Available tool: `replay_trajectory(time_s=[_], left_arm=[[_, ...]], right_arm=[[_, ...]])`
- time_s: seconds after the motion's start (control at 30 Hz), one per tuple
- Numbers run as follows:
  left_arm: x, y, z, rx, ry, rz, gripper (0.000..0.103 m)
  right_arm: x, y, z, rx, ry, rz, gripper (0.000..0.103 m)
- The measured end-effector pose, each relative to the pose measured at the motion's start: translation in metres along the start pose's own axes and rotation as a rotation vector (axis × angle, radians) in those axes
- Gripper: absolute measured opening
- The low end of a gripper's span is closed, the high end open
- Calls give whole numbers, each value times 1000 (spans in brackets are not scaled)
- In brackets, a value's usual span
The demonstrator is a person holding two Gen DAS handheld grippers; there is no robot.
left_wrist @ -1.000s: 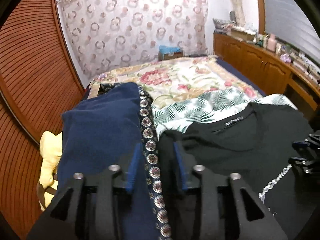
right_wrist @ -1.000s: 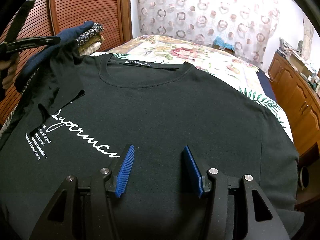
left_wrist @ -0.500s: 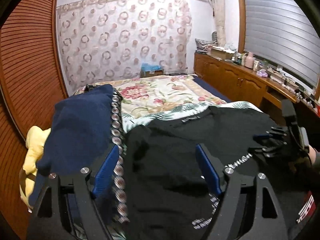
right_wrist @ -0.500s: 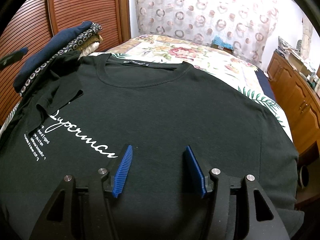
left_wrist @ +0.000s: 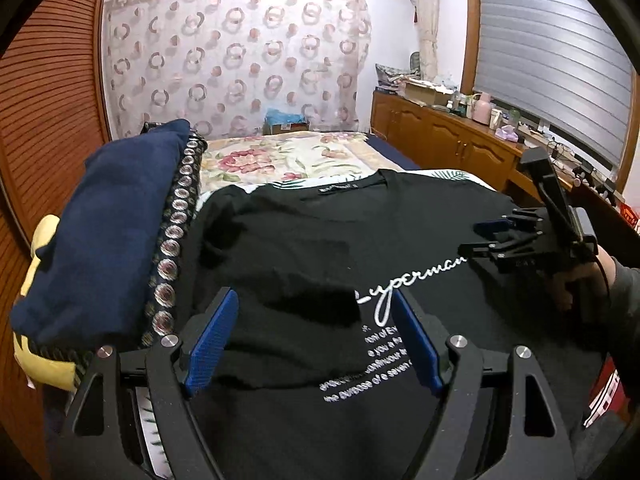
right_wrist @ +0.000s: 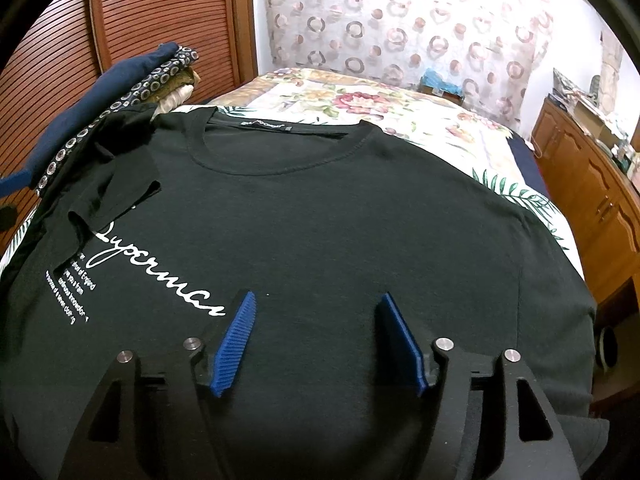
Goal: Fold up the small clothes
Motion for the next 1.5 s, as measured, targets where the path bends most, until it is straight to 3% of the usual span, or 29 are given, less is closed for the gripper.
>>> replay_trajectory(time_s=[0.3,0.37,0.6,0.8,1.03,1.23,1.5], left_arm=[[15,14,13,19,5,-58,79],[17,17,14,21,3,-68,79],[20,16,24,25,10,-63,79],[20,13,33,35,16,-52,79],[24,11,48,71,21,-51,79],[25,8,59,98,32,-57,79],[31,11,67,93,51,-73,79]], right_arm=[[-1,0,5,6,6,-6,76],[1,-5,9,58,11,11,75],[16,-58,30,112,62,129,75],[42,-100,67,182,111,173,75],[80,-118,120,247,220,147,70],[99,-113,143,247,320,102,66],[92,-106,158,191,411,51,65]])
Point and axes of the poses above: each gripper's, at about its wrist camera, not at the fingertips, and y roughly the way its jaws point, z to its right, x to its underside, the point moved 4 cm from there along y, roughly the way its jaws point, and after that the axes turned 4 degrees about y, right-handed, at the moved point
